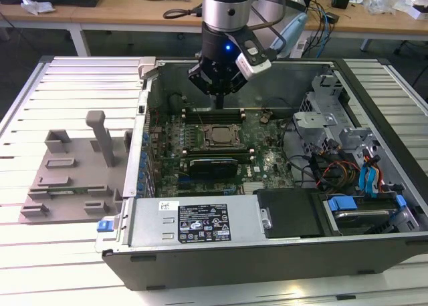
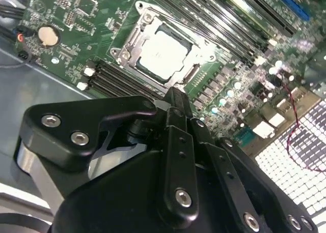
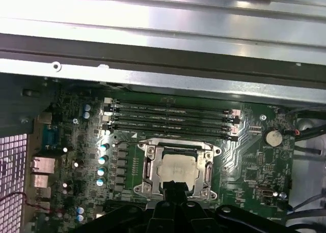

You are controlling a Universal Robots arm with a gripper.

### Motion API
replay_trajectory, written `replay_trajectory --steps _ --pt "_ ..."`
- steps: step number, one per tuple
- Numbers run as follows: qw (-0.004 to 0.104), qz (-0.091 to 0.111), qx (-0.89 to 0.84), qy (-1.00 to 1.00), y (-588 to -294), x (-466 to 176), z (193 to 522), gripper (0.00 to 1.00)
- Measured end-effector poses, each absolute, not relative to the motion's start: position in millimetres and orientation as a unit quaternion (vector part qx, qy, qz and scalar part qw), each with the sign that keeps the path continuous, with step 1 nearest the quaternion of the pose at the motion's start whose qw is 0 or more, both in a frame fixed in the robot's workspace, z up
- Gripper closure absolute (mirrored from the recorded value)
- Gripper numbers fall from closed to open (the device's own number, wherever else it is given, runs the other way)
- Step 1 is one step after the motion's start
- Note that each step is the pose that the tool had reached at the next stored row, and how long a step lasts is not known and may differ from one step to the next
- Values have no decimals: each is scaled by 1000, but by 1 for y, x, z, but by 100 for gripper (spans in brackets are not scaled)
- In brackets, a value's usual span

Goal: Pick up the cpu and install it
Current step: 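Install the first cpu locking lever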

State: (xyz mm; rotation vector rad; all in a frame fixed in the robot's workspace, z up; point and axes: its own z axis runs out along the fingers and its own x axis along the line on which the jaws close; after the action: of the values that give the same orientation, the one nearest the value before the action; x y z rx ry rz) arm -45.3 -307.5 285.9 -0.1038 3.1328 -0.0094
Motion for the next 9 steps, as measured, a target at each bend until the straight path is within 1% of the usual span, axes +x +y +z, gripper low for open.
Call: replay_trajectory --steps 1,9 --pt "2 -3 -27 1000 -308 -46 286 89" --pt "2 -3 -27 1000 -308 -51 286 89"
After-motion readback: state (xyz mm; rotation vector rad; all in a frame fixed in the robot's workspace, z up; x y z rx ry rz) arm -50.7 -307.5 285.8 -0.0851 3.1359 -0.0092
